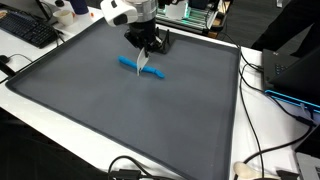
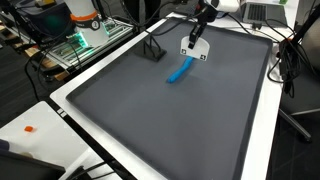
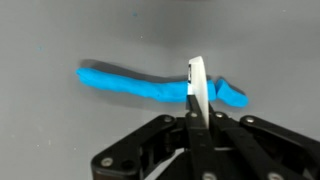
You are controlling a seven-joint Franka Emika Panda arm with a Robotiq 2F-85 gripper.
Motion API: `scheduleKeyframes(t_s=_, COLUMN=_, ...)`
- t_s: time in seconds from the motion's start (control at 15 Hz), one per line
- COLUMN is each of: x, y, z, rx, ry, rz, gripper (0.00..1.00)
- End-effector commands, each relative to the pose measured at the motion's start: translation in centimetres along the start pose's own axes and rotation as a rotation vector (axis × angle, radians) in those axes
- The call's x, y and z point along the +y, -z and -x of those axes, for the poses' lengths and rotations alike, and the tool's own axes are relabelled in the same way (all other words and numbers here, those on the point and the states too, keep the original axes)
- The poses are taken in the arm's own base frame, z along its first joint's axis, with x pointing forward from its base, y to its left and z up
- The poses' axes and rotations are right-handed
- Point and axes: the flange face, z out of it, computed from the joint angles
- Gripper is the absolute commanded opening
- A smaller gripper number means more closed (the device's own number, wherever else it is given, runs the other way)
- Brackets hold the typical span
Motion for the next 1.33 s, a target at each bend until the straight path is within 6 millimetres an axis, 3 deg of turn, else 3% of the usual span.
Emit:
scheduleKeyframes(t_s=0.0, x=0.1, y=-1.4, z=-0.3, rx=0.004, ry=0.017, rz=-0.014, gripper=0.01)
scheduleKeyframes(t_s=1.27, x=-0.4, y=-5.1, z=-0.7, rx=0.017, ry=0.029, rz=0.008, gripper=0.01)
